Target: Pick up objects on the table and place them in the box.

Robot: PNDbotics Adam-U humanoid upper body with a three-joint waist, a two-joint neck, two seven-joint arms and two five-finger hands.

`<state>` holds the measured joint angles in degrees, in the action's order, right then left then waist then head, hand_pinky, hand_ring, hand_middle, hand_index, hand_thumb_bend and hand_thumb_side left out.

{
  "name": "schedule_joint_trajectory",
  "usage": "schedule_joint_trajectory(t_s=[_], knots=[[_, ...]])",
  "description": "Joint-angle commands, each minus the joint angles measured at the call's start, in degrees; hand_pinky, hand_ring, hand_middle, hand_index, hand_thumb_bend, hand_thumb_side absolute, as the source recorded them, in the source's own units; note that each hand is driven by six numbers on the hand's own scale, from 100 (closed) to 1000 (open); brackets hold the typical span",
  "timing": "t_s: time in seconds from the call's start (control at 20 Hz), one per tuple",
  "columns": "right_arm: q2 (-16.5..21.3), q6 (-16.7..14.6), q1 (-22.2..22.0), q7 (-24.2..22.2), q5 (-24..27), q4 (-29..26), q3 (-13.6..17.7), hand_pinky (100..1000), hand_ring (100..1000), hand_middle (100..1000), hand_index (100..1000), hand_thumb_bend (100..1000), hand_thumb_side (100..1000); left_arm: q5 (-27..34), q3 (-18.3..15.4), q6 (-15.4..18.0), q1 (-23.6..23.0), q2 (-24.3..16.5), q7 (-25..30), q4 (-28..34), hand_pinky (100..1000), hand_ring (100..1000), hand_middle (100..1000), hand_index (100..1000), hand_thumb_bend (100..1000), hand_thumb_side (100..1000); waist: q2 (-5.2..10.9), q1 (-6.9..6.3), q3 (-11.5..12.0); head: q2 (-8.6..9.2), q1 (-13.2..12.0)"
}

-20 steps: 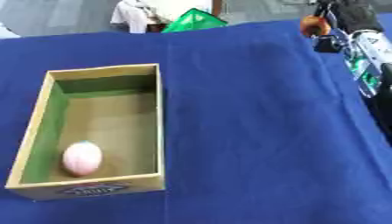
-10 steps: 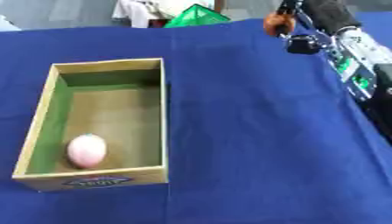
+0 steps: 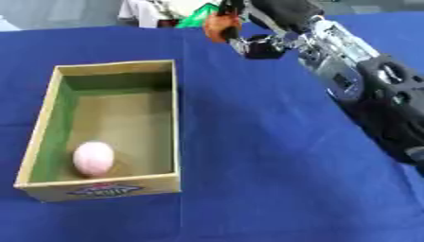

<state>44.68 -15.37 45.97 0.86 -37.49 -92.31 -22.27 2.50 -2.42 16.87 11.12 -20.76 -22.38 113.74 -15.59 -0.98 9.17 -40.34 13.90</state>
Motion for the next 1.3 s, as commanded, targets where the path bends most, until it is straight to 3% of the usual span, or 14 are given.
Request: schedule_joint_trajectory(t_s=[0.05,0.4,0.55,0.65,0.95,1.3], knots=[[-2.27,-0.31,3.25,-2.74,2.57,-5.67,-0.4,570,540,523,658,100,100,0.32,0.11,0.07,0.61,-1.39,0.51,0.85,759,874,737,758,193,846,1.32,0.17,0.13,-0.63,0.82],[-12.28,5.18,2.15,-9.05,-1.18,-14.6,-4.6,571,539,522,657,100,100,0.34,-0.17,0.14,0.5,-1.53,0.4,0.85,759,874,736,759,197,841,1.71,0.7,-0.15,-1.37,0.26],[-15.49,9.23,1.79,-18.32,-3.46,-17.94,-5.59,571,540,522,658,100,100,0.3,-0.19,0.21,0.56,-1.5,0.34,0.85,759,873,734,759,201,838,1.81,0.69,-0.22,-1.48,0.07],[-16.51,10.46,1.45,-21.9,-4.01,-19.08,-6.02,572,540,522,658,100,100,0.31,-0.21,0.26,0.66,-1.41,0.28,0.85,759,873,734,759,203,836,1.85,0.66,-0.14,-1.56,0.17],[-18.0,10.09,1.04,-25.2,-5.45,-18.26,-7.99,575,545,525,659,100,100,0.35,-0.16,0.29,0.79,-1.28,0.24,0.85,759,873,733,759,205,834,1.92,0.71,0.07,-1.75,0.37],[-19.64,7.84,0.29,-26.38,-9.74,-11.82,-10.12,576,566,530,664,100,100,0.4,-0.1,0.25,0.9,-1.17,0.26,0.85,758,873,732,758,206,835,1.91,0.73,0.29,-1.74,0.52]])
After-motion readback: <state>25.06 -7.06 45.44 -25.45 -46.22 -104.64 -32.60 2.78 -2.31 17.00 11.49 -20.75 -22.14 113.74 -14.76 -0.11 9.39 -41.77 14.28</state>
